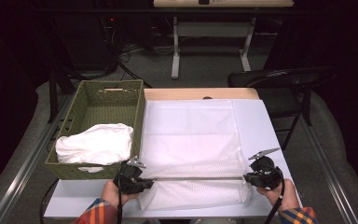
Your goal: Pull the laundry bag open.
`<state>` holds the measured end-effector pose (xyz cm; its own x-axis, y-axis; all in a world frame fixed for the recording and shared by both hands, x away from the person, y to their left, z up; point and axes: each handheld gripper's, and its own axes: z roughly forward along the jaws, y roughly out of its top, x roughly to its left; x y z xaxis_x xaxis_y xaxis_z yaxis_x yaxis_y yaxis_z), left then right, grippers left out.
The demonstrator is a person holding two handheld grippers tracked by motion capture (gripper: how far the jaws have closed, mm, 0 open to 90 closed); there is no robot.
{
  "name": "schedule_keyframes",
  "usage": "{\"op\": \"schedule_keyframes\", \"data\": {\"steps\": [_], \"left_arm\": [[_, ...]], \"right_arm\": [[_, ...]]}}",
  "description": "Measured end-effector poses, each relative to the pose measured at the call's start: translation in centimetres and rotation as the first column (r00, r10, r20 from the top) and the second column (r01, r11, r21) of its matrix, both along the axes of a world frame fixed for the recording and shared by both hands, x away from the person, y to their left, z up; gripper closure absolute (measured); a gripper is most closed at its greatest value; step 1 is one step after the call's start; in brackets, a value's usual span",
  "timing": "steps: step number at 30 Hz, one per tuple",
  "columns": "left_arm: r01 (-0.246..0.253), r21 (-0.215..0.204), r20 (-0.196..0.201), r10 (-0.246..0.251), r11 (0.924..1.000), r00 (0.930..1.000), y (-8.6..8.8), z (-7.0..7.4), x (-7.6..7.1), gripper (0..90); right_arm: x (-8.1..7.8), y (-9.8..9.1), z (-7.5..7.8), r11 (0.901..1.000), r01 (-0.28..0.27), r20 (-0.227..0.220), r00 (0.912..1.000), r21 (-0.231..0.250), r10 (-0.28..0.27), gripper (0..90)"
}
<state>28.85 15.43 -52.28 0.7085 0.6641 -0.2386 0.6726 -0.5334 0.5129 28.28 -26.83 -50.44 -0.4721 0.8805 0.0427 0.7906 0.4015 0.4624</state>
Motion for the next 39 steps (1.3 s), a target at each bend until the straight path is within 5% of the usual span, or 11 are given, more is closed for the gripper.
{"op": "schedule_keyframes", "data": {"steps": [19,28,39], "left_arm": [[-0.116,0.066,0.060,0.112,0.9910,0.9919,4.1,0.1,-0.8,85.6],[-0.122,0.090,0.067,0.116,0.9885,0.9910,4.4,0.0,-0.8,85.5],[-0.086,0.083,0.025,0.084,0.9928,0.9962,3.8,-0.3,-1.1,82.0]], "right_arm": [[0.1,-0.2,-0.2,0.9982,0.040,0.003,0.9992,-0.046,-0.040,84.3],[0.1,0.3,-0.7,0.9985,0.025,-0.022,0.9994,-0.049,-0.026,84.4],[0.1,0.5,-0.8,0.9985,-0.013,-0.032,0.9994,-0.054,0.011,82.6]]}}
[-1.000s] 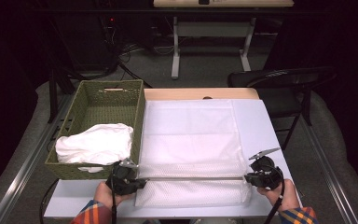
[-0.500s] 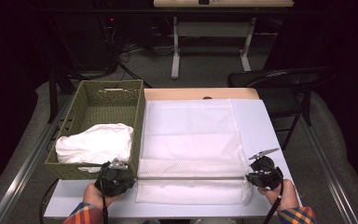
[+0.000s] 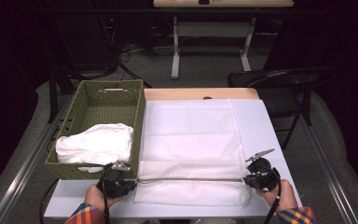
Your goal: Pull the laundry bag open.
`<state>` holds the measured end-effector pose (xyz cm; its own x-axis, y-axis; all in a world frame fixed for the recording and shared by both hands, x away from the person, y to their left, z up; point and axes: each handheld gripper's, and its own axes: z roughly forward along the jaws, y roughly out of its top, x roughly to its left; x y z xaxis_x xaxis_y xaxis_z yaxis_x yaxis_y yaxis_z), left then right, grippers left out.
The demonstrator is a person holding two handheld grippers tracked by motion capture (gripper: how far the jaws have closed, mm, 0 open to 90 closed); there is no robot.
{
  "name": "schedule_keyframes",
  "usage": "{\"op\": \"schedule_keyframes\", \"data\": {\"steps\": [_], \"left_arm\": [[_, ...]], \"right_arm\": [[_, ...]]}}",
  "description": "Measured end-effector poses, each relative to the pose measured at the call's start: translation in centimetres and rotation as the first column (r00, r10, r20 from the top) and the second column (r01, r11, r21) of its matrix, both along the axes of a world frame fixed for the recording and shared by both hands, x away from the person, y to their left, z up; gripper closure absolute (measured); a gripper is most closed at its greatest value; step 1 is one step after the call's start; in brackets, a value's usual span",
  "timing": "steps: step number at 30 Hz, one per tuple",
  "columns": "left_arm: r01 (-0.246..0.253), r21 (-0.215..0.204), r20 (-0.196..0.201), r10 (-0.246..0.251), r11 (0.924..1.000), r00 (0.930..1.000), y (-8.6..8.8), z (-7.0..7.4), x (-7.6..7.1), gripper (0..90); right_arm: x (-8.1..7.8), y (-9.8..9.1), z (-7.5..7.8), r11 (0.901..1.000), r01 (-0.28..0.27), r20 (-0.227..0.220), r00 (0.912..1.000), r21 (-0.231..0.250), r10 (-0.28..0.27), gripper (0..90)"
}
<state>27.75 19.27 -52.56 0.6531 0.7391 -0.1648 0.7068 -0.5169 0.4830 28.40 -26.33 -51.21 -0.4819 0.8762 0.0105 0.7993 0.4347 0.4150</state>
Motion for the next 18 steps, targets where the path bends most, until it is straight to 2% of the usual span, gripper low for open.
{"op": "schedule_keyframes", "data": {"steps": [6,11,14,15,18], "left_arm": [[0.037,0.000,-0.031,-0.037,0.9993,0.9988,-0.8,0.0,-0.5,73.9],[0.044,-0.010,-0.031,-0.044,0.9990,0.9985,-0.9,0.2,-0.7,69.0],[0.044,-0.012,-0.022,-0.044,0.9990,0.9988,-1.1,0.1,-0.7,64.9],[0.048,-0.021,-0.013,-0.048,0.9986,0.9987,-1.3,0.1,-0.6,63.2],[0.058,-0.008,-0.013,-0.058,0.9983,0.9982,-1.4,0.1,-0.6,54.5]], "right_arm": [[0.0,-0.1,-0.1,1.0000,-0.002,-0.007,1.0000,-0.004,0.002,80.2],[0.0,-0.1,0.1,0.9999,0.010,-0.002,0.9999,0.010,-0.010,75.8],[0.0,-0.2,0.2,1.0000,0.001,-0.003,1.0000,0.009,-0.001,67.2],[0.0,-0.2,0.2,0.9999,-0.007,-0.005,1.0000,0.011,0.007,63.0],[-0.1,-0.2,0.4,0.9993,-0.030,0.004,0.9995,0.021,0.030,49.8]]}}
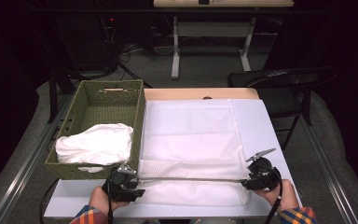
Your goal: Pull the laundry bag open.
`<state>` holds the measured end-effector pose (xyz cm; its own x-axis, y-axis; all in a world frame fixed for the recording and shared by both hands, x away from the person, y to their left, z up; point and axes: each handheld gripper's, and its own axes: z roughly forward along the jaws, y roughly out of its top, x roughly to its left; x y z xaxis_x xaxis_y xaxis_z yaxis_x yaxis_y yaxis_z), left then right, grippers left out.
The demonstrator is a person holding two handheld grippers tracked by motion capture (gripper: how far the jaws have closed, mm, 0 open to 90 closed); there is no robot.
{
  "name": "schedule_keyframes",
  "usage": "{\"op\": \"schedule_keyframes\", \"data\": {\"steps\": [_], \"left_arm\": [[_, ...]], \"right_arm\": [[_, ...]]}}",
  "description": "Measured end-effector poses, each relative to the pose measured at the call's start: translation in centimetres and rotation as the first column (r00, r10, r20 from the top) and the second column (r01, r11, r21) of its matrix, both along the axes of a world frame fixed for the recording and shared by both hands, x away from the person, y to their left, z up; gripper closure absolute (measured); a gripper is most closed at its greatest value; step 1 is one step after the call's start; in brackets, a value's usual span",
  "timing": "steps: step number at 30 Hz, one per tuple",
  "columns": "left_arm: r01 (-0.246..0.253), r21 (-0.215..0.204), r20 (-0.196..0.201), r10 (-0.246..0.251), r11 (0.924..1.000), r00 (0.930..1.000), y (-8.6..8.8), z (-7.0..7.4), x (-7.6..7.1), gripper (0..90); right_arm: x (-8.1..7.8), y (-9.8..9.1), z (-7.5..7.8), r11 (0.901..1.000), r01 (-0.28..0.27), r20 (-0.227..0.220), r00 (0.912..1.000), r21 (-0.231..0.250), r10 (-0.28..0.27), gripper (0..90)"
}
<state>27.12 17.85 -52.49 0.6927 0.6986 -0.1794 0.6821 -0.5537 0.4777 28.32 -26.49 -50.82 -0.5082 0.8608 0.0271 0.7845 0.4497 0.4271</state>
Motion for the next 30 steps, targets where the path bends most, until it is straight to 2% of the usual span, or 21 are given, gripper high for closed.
{"op": "schedule_keyframes", "data": {"steps": [2,4,6,10,13,20,30], "left_arm": [[-0.007,0.001,0.005,0.007,1.0000,1.0000,0.1,0.2,-0.1,45.5],[0.007,-0.009,0.014,-0.007,0.9999,0.9999,0.4,0.4,-0.2,37.5],[0.012,-0.011,0.020,-0.012,0.9999,0.9997,0.9,0.6,-0.2,32.6],[0.008,-0.038,0.035,-0.007,0.9993,0.9993,1.9,1.1,-0.7,23.7],[-0.004,-0.040,0.054,0.006,0.9992,0.9985,2.6,1.5,-1.2,17.1],[-0.049,-0.041,0.075,0.052,0.9980,0.9958,4.3,2.0,-1.9,9.2],[-0.068,-0.020,0.100,0.069,0.9975,0.9926,4.6,2.2,-2.3,4.1]], "right_arm": [[-0.2,0.0,0.3,1.0000,0.000,0.021,0.9998,0.009,0.000,38.2],[-0.3,0.0,0.6,1.0000,-0.003,0.031,0.9995,0.004,0.003,26.6],[-0.4,-0.1,0.7,0.9999,-0.006,0.044,0.9990,0.015,0.006,17.7],[-0.5,0.0,0.8,0.9989,-0.020,0.053,0.9984,0.043,0.018,8.2],[-0.5,0.3,0.9,0.9980,-0.039,0.068,0.9971,0.051,0.035,1.4],[-0.6,0.8,1.2,0.9951,-0.072,0.100,0.9929,0.068,0.065,0.0],[-0.8,1.9,1.5,0.9899,-0.119,0.129,0.9856,0.076,0.109,0.0]]}}
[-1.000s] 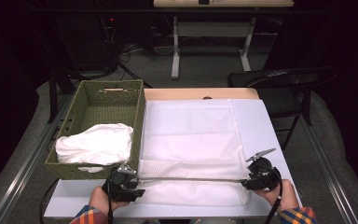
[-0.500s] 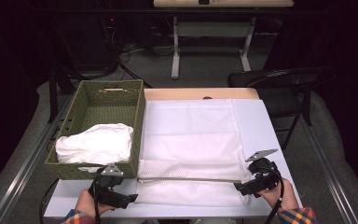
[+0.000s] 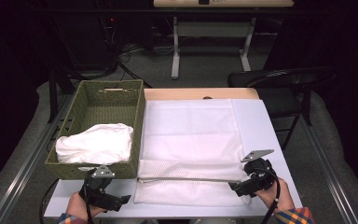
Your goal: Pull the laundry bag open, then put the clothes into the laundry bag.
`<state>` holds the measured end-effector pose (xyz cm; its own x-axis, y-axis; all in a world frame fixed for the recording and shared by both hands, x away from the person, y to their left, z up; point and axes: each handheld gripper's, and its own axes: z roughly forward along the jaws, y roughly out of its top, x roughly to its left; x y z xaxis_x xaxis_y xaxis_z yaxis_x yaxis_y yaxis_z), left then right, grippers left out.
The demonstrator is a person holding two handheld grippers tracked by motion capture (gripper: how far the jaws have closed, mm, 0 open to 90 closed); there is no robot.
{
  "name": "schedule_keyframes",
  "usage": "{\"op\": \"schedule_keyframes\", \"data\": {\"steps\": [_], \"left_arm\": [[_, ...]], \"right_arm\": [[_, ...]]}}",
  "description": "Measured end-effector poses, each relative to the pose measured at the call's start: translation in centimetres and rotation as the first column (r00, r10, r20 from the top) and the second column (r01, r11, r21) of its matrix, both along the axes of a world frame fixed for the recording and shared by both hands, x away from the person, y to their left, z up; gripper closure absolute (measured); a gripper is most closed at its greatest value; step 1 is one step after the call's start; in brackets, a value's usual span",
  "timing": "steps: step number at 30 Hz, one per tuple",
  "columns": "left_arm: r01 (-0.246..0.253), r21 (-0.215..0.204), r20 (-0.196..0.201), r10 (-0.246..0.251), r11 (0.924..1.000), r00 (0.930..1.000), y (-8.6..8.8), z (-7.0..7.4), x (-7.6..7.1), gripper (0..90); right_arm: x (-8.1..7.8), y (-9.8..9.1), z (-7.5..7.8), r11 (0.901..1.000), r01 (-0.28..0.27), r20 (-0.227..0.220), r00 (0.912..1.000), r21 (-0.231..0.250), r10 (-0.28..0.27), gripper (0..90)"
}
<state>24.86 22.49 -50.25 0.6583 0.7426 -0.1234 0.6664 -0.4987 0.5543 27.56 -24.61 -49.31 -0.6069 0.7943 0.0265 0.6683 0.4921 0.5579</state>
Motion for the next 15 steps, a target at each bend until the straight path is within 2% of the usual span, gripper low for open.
{"op": "schedule_keyframes", "data": {"steps": [8,10,15], "left_arm": [[-0.008,0.008,0.003,0.008,0.9999,1.0000,0.0,-0.3,-0.2,3.7],[0.006,0.009,-0.007,-0.006,0.9999,1.0000,0.0,-0.5,-0.1,3.3],[0.003,0.004,0.003,-0.003,1.0000,1.0000,-0.1,-0.5,0.0,2.7]], "right_arm": [[0.2,1.8,0.3,0.9979,-0.060,0.030,0.9977,-0.023,0.060,0.0],[0.4,2.3,0.3,0.9978,-0.063,0.027,0.9976,-0.020,0.064,0.0],[1.2,3.9,0.2,0.9944,-0.101,0.030,0.9943,-0.029,0.102,0.0]]}}
